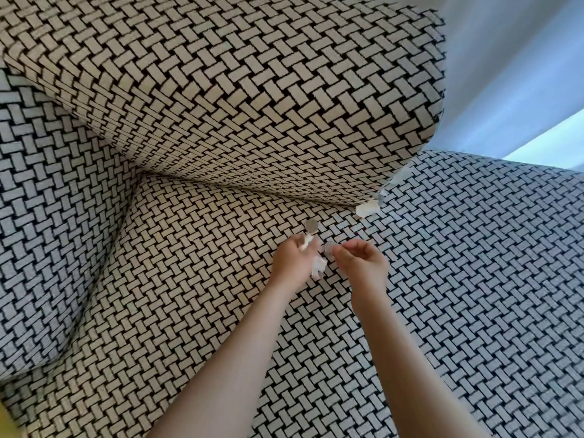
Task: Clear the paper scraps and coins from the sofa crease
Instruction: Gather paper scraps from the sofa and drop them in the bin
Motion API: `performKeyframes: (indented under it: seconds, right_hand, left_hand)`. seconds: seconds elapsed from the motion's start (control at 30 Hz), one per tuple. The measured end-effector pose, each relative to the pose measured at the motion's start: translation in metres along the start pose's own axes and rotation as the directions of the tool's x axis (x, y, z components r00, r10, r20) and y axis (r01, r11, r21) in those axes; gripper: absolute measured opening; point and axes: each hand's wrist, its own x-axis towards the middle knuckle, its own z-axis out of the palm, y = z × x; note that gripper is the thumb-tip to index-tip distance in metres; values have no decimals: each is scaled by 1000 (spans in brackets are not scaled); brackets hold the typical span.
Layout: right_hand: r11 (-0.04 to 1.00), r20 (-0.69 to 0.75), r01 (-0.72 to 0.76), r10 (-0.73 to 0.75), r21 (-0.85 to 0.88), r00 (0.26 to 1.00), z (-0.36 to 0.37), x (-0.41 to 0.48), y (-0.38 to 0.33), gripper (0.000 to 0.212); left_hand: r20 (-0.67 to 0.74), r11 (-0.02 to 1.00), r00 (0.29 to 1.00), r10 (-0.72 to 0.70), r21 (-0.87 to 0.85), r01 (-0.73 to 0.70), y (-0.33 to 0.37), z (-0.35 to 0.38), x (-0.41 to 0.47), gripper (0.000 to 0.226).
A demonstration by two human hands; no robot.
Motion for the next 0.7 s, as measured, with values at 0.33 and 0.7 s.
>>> performKeyframes:
  seconds: [0.33, 0.7]
  right_hand:
    - [772, 244, 375, -287, -514, 926, 18, -9, -6, 22]
    - [415, 237, 342, -283, -843, 929, 19, 18, 7, 15]
  left_hand:
    - [106, 767, 959, -264, -579, 276, 14, -4, -5, 14]
    - [20, 788, 948, -317, -550, 275, 6, -31, 7, 12]
